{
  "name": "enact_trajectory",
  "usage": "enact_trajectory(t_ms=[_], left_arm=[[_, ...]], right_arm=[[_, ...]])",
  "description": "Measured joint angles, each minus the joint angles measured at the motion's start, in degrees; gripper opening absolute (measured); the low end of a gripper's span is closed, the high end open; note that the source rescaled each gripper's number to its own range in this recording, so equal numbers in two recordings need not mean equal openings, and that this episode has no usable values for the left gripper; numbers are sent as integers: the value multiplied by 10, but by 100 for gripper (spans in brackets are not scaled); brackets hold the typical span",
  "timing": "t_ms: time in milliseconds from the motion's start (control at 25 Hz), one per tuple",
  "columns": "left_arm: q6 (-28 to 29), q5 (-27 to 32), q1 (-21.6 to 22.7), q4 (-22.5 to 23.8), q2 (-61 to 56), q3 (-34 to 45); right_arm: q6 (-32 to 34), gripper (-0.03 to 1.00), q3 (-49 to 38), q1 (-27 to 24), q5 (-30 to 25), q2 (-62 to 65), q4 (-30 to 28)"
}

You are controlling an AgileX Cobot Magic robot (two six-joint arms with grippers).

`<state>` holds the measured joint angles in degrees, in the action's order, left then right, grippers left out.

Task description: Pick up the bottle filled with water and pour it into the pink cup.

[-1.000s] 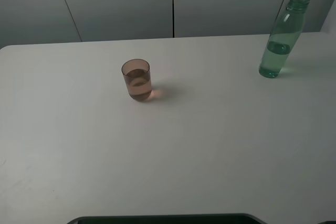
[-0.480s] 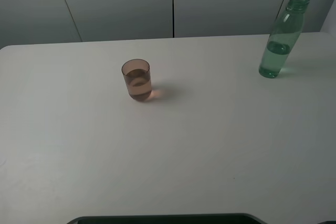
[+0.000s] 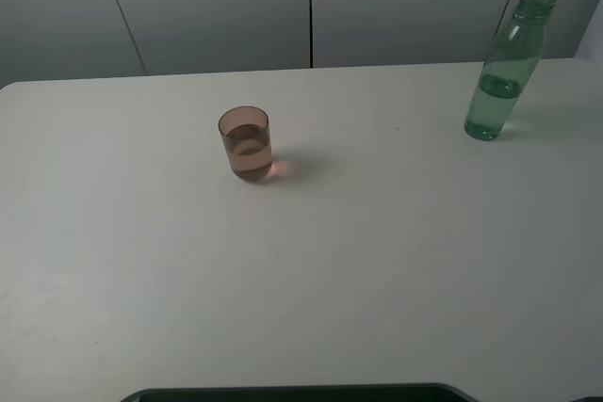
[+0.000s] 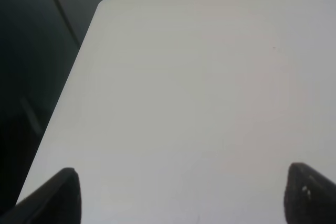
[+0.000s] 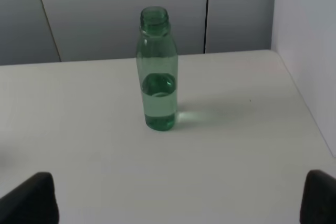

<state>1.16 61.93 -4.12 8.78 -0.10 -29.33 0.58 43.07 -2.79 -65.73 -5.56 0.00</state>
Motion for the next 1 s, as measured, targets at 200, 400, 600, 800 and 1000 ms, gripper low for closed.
enact_trajectory(t_ms=[200,400,600,800,1000], left_arm=[[0,0,0,0,0,0],[0,0,0,0,0,0],[0,0,0,0,0,0],[0,0,0,0,0,0],[0,0,0,0,0,0]], right_arm=[[-6,100,-52,0,-6,54,0],[-6,100,-91,0,12,54,10],[-9,100,-130,0,21,54,11],[-9,100,-138,0,25,54,12],[-10,100,-138,0,26,56,12]])
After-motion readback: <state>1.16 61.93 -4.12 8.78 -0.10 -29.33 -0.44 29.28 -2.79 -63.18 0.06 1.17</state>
